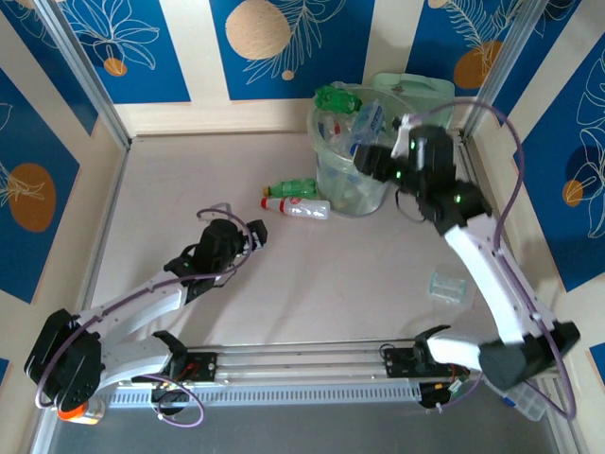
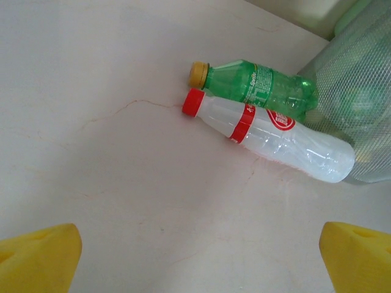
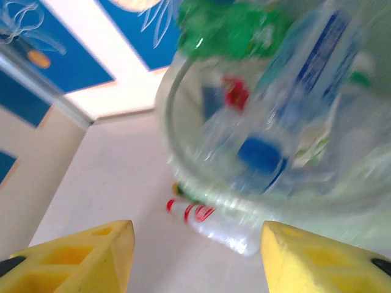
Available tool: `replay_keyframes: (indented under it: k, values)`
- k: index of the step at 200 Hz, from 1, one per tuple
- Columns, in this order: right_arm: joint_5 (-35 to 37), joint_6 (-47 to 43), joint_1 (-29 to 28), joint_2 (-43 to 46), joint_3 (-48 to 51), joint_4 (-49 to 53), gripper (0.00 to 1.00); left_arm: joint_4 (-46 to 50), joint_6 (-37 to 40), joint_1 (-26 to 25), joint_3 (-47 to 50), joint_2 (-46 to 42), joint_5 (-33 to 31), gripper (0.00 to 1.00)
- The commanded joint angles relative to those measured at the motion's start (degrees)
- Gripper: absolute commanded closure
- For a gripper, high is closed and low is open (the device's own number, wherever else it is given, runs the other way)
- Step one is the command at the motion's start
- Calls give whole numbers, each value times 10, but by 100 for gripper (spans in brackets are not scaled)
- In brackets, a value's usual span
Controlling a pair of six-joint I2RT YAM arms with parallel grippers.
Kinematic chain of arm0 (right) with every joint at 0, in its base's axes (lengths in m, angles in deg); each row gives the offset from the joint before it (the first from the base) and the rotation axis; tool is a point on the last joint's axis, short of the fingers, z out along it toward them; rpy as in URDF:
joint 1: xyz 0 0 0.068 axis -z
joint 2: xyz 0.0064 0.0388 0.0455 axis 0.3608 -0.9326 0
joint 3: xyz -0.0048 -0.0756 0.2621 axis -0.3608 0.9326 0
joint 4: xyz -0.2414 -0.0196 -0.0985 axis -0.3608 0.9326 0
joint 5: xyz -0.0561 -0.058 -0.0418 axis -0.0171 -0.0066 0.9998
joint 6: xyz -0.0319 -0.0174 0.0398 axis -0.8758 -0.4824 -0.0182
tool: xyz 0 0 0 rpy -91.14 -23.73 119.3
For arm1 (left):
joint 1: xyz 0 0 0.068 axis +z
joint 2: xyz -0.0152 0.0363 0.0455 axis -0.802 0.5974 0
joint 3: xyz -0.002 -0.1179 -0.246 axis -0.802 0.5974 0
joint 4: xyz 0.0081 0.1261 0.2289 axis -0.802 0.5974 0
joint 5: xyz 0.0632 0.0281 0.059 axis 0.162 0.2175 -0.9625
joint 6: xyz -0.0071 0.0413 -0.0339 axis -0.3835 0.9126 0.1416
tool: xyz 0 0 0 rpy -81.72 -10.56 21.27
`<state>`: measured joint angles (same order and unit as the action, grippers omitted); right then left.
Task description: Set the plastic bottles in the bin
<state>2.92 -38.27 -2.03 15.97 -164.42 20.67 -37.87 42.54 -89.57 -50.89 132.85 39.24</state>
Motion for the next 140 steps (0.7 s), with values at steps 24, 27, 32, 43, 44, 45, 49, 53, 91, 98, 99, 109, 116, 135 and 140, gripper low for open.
replay_keyframes:
  k: [24, 27, 32, 43, 44, 45, 49, 53, 91, 98, 99, 109, 116, 135, 140]
  values:
    - [14, 114, -88, 148, 332, -230, 45, -28, -79, 11, -13, 39, 33, 1]
    - [19, 120, -93, 156, 348, -235, 46, -26, -81, 11, -17, 43, 34, 1]
    - [30, 129, -102, 165, 373, -243, 46, -21, -83, 11, -24, 50, 33, 1]
    - [40, 141, -113, 180, 420, -272, 46, -7, -103, 11, -43, 67, 23, 1]
    - [40, 142, -113, 182, 423, -275, 46, -6, -106, 11, -43, 69, 21, 1]
    - [41, 142, -114, 182, 426, -277, 46, -4, -108, 11, -45, 70, 19, 1]
    - [44, 146, -115, 188, 440, -285, 46, 2, -119, 11, -53, 79, 14, 1]
    - [47, 149, -115, 194, 453, -295, 46, 8, -131, 11, -62, 89, 7, 1]
    - [102, 117, -150, 266, 522, -379, 50, 36, -232, 38, -153, 229, 18, 6]
    - [112, 105, -160, 276, 521, -378, 50, 8, -241, 44, -162, 258, 37, 9]
    - [114, 103, -162, 278, 521, -377, 50, 4, -242, 45, -164, 263, 40, 9]
    - [131, 89, -171, 295, 520, -375, 50, -29, -251, 56, -179, 303, 66, 12]
    - [143, 83, -175, 308, 522, -374, 49, -40, -265, 62, -192, 330, 80, 12]
    - [158, 82, -173, 336, 533, -377, 50, -99, -283, 74, -214, 393, 109, 17]
    - [158, 85, -173, 339, 536, -378, 50, -115, -286, 76, -220, 407, 115, 17]
